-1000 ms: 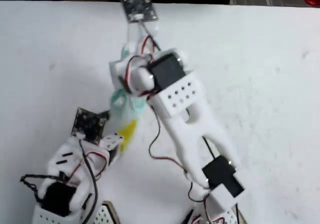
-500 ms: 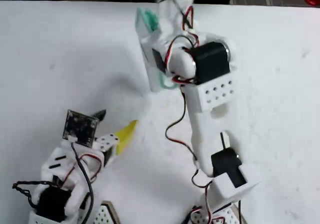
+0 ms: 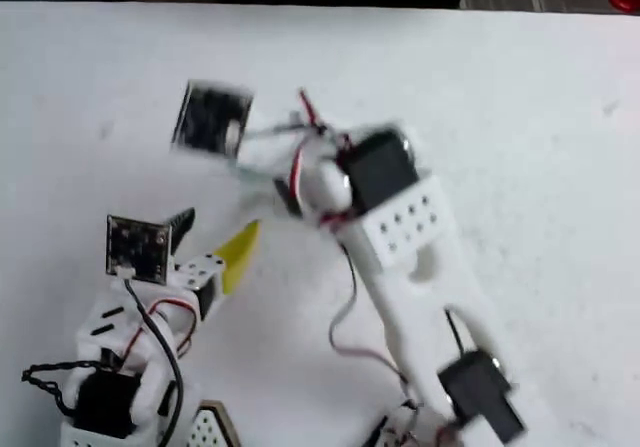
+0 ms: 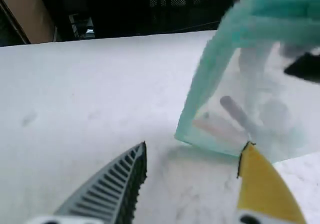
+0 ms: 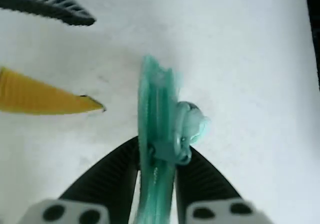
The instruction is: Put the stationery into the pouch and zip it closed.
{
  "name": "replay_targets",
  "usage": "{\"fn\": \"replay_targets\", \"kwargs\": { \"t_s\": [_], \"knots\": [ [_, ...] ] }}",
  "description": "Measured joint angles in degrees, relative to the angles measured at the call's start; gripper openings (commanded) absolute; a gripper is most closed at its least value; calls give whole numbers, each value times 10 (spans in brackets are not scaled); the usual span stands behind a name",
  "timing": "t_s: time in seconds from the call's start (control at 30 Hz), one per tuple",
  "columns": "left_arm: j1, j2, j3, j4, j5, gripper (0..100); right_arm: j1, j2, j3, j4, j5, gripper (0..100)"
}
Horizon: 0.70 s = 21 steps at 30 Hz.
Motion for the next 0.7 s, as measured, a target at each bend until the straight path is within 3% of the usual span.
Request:
{"fn": "replay_targets", "kwargs": {
  "t_s": [0.17,0.3,0.5,0.7],
  "knots": [
    [30,0,0,0,-20,305,-16,-92,100,-22,13,15],
    [30,0,0,0,-25,305,11,-127,127,-25,38,15],
    [-18,0,0,-4,-6,305,77,-167,191,-4,188,15],
    [-70,0,0,-22,56,304,59,-215,280,-3,298,15]
  ]
}}
